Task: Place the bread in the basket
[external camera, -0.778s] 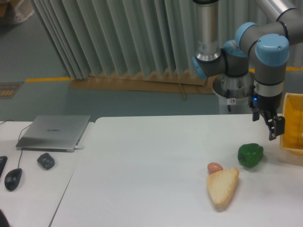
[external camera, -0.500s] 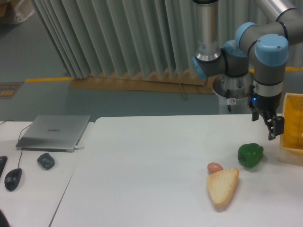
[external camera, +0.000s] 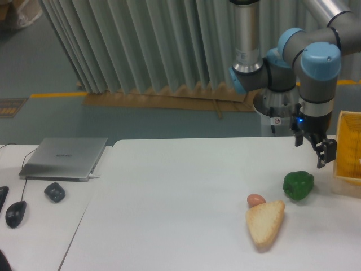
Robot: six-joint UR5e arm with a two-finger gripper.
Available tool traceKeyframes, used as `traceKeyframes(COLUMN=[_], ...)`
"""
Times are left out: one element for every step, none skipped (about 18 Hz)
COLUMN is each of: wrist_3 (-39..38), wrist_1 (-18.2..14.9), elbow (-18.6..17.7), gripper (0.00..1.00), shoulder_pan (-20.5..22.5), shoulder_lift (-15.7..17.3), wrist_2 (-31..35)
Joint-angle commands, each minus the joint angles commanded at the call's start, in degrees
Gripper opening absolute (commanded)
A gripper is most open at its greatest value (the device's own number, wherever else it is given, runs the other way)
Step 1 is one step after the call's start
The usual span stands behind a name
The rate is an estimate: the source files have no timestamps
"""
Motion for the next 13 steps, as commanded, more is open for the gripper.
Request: traceKeyframes(wrist_3=[-2.73, -4.5, -6.35, -8.1, -11.08, -14.5, -19.06, -23.11, -24.63, -25.52, -26.83, -28.76, -30.52], wrist_1=[0.71, 0.72, 0.72, 0.81, 1.24, 2.47, 4.83, 7.46, 8.36, 9.06, 9.77, 10.38, 11.95], elbow=[-0.09, -0.09, -0.09, -0.09, -0.09, -0.09, -0.09, -0.17, -0.09, 0.0, 0.35, 0.53, 0.61], gripper=[1.0, 1.0, 1.0, 1.0, 1.0, 1.0, 1.0, 1.0, 1.0, 1.0, 1.0, 1.0, 1.0], shoulder_pan=[-1.24, -1.51, -1.69, -2.04, -2.91, -3.88, -4.85, -6.07, -7.04, -7.75, -8.02, -8.19, -9.07], shoulder_lift=[-0.18, -0.44, -0.88, -0.97, -1.5, -2.02, -3.33, -4.22, -4.84, -5.36, -6.07, -6.68, -7.38], wrist_2=[0.35, 0.35, 0.35, 0.35, 0.27, 0.27, 0.44, 1.05, 2.1, 3.33, 4.47, 5.09, 5.88])
